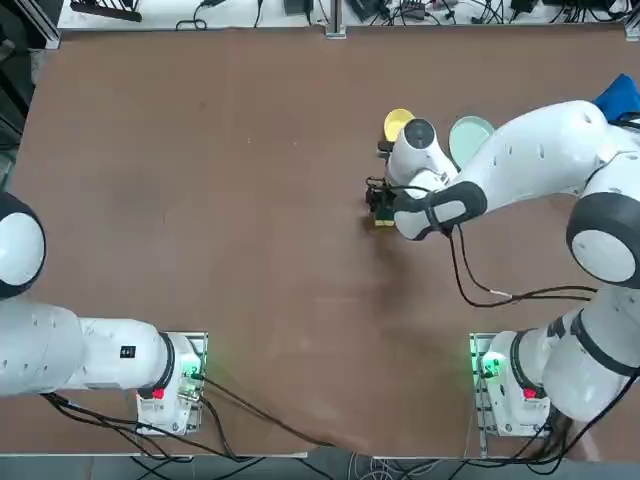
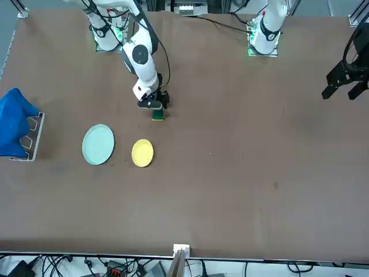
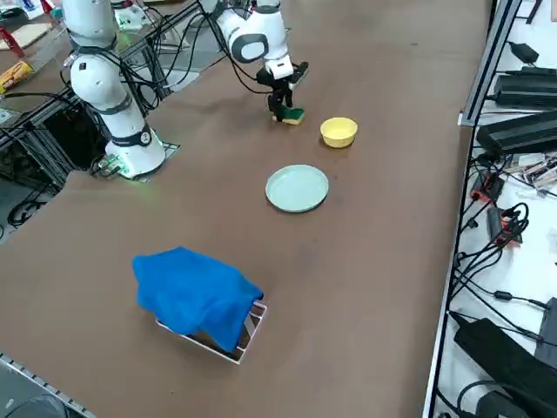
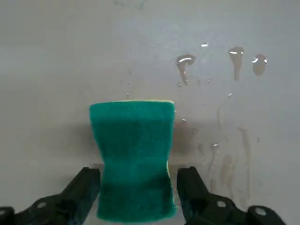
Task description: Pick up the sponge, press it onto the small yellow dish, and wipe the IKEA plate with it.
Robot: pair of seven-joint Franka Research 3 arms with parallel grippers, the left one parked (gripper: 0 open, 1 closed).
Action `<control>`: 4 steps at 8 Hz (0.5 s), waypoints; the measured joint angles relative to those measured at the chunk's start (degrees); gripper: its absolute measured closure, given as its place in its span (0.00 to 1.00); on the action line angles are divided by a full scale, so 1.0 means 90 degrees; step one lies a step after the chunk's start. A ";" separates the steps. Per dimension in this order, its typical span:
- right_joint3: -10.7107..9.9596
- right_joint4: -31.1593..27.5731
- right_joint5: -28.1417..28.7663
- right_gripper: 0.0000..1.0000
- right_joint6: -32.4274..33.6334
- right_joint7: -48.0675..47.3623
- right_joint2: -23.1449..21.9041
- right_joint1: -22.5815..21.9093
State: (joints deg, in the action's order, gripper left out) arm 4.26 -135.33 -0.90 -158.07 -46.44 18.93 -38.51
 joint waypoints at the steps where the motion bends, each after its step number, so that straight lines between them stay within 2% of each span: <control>1: -0.0001 -0.0022 0.0000 0.00 0.0000 0.0000 0.0002 0.0000; 2: -0.0001 -0.0039 0.0000 0.02 0.0000 -0.0001 0.0008 0.0000; 3: -0.0002 -0.0045 0.0000 0.14 -0.0002 -0.0002 0.0017 0.0000; 4: -0.0002 -0.0045 0.0000 0.20 -0.0003 -0.0002 0.0018 0.0000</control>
State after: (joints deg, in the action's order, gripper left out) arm 4.24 -135.74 -0.90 -158.09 -46.46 19.09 -38.51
